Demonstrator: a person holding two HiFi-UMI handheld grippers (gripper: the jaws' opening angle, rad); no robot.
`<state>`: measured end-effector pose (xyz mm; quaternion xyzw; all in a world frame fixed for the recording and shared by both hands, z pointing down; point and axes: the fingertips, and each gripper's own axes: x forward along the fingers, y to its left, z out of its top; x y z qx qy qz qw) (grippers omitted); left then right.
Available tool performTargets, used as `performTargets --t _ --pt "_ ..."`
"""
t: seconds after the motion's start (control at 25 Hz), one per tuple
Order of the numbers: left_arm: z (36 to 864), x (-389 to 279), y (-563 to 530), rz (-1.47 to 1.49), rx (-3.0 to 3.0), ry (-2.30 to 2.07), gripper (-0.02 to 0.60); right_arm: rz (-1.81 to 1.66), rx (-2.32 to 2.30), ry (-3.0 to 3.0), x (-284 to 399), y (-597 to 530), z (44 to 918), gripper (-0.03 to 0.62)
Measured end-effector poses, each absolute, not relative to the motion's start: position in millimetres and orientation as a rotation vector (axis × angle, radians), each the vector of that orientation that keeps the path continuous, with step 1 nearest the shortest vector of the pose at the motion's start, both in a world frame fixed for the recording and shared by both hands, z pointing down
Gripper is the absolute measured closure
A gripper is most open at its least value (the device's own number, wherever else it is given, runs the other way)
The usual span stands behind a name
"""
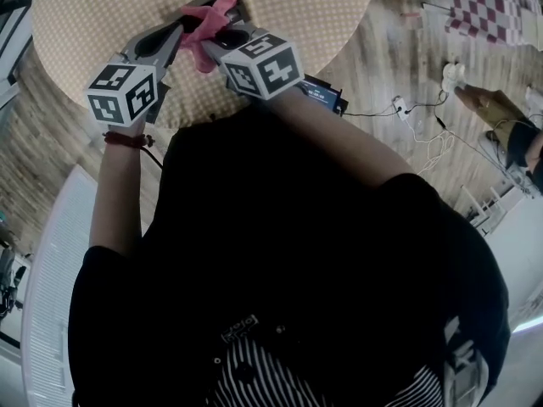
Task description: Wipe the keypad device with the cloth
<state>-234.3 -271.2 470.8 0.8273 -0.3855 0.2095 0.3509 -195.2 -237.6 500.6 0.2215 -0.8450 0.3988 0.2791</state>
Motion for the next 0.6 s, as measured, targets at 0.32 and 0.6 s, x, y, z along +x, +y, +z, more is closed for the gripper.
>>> performTargets --t 0.32,0.6 --pt "486.2 -235.6 -315.1 0.731 2.192 -0.851 0.577 1.084 0.584 -2.235 -195.1 -226.5 519.5 0.545" --pt "522.9 -217.2 -315.7 0.980 2.168 -0.690 0.577 1.077 0.569 -2.219 -196.0 -222.1 533.2 0.545"
